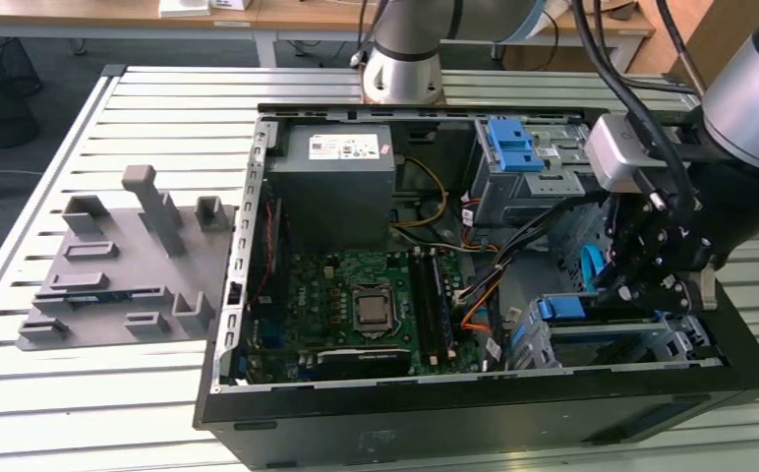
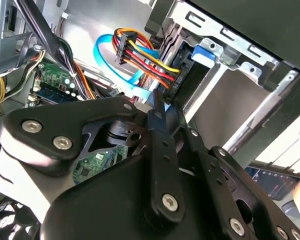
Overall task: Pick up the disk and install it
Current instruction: 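Insert the second disk wire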
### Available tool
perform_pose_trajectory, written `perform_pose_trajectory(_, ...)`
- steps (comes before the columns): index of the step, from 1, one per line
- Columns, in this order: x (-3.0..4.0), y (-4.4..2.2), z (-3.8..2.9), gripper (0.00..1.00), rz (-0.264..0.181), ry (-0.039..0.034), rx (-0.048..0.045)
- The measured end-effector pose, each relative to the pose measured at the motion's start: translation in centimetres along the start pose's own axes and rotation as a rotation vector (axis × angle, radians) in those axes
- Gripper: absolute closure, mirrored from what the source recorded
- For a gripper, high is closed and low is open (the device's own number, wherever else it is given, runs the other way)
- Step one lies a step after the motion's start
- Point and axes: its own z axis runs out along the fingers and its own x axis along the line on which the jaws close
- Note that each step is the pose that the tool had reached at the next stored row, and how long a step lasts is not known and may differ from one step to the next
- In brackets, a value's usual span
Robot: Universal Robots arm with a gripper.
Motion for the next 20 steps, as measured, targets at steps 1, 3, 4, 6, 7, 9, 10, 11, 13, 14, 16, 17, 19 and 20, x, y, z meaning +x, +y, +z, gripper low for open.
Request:
perform_pose_trajectory(1, -0.01, 0.01, -0.22, 0.77, 0.000, -0.0001, -0.0001)
perform_pose_trajectory(3, -0.02, 0.01, -0.70, 0.77, 0.000, 0.0001, -0.0003)
perform_pose_trajectory(4, -0.03, 0.02, -0.90, 0.77, 0.000, 0.0000, -0.0004)
perform_pose_trajectory(6, -0.03, 0.02, -1.12, 0.77, 0.000, 0.0000, -0.0006)
perform_pose_trajectory(7, -0.03, 0.02, -1.12, 0.77, 0.000, -0.0001, -0.0007)
perform_pose_trajectory(9, -0.03, 0.02, -1.12, 0.78, 0.000, -0.0002, -0.0007)
perform_pose_trajectory(10, -0.03, 0.02, -1.12, 0.84, 0.000, -0.0001, -0.0007)
perform_pose_trajectory(11, -0.03, 0.02, -1.13, 0.89, 0.000, 0.0001, -0.0007)
perform_pose_trajectory(13, -0.03, 0.02, -1.13, 0.89, 0.000, 0.0001, -0.0007)
perform_pose_trajectory(14, -0.03, 0.02, -1.13, 0.89, 0.000, 0.0000, -0.0007)
perform_pose_trajectory(16, -0.03, 0.02, -1.14, 0.89, 0.000, 0.0000, -0.0006)
perform_pose_trajectory(17, -0.03, 0.02, -1.14, 0.89, 0.000, 0.0000, -0.0007)
perform_pose_trajectory(19, -0.03, 0.02, -1.14, 0.89, 0.000, 0.0000, -0.0007)
perform_pose_trajectory(20, -0.03, 0.02, -1.14, 0.89, 0.000, 0.0001, -0.0007)
